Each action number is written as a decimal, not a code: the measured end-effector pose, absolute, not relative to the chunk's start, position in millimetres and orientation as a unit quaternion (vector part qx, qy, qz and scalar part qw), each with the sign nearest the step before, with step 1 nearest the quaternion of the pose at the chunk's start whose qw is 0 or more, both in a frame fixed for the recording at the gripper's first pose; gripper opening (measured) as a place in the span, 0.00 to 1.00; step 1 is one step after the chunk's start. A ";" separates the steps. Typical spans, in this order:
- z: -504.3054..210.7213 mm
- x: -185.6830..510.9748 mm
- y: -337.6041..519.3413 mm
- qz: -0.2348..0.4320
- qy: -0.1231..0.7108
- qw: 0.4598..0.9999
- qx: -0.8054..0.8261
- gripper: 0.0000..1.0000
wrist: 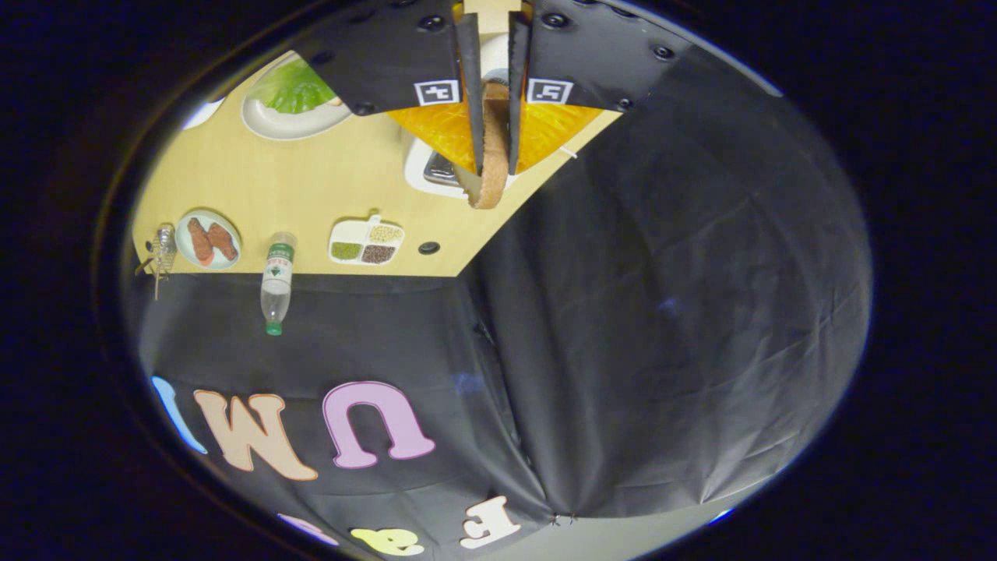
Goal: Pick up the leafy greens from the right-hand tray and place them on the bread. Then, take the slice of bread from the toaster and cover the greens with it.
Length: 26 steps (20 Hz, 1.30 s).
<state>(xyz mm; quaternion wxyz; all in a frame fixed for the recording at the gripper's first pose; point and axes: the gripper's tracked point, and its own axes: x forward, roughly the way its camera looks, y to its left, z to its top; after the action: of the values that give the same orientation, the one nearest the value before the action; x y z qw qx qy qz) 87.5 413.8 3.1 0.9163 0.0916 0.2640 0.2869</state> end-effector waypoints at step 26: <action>-136.4 100.4 208.0 0.166 0.325 0.863 0.350 0.17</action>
<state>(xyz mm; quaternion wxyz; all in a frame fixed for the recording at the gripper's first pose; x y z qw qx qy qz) 100.4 208.0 -136.4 0.8628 0.3499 0.3248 0.1664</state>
